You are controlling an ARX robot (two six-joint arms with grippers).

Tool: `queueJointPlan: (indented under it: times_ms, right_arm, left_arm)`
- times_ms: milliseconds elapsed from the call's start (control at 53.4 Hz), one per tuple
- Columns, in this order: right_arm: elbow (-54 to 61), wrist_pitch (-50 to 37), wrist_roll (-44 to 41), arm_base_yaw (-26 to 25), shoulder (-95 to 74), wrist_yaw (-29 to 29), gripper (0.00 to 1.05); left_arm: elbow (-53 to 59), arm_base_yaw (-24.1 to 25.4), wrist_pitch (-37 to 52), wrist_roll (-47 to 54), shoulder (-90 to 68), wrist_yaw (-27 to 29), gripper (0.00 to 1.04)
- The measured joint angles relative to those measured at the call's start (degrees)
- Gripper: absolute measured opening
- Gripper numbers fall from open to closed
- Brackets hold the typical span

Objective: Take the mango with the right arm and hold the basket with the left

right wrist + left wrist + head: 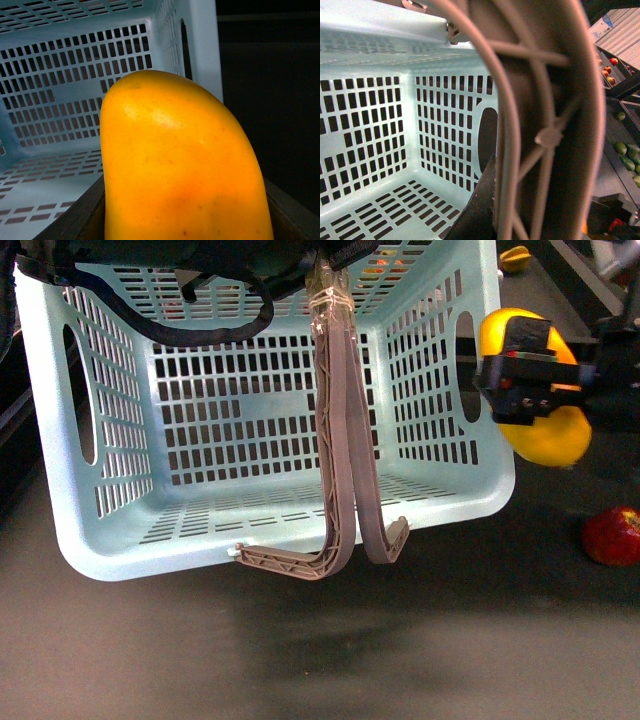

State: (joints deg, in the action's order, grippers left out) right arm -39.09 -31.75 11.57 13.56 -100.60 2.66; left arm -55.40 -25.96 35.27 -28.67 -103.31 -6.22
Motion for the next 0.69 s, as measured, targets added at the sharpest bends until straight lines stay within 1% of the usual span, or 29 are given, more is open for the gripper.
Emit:
queueJointPlan:
  times_ms: [112,262,619,656,694]
  right_arm:
    - [-6.08,-0.13,0.92,2.21,-6.78,-2.58,0.63]
    - [-10.97,0.17,1.77,3.15,-12.11,-3.72,0.63]
    - [-16.17,0.35,1.81,4.31,-17.38,-5.33,0.63]
    - [-16.39,0.28,1.79,4.37,-17.62,-5.44,0.67]
    - [-16.55,-0.04,1.79,4.46,-17.86,-5.62,0.74]
  left_arm:
    - [0.00,0.00,0.00,-0.02,0.00,0.00,0.06]
    - [0.00,0.00,0.00,-0.02,0.00,-0.02,0.06]
    - [0.00,0.00,0.00,0.00,0.00,0.00,0.06]
    - [0.00,0.00,0.00,0.00,0.00,0.00,0.06]
    - [0.00,0.00,0.00,-0.02,0.00,0.00,0.06]
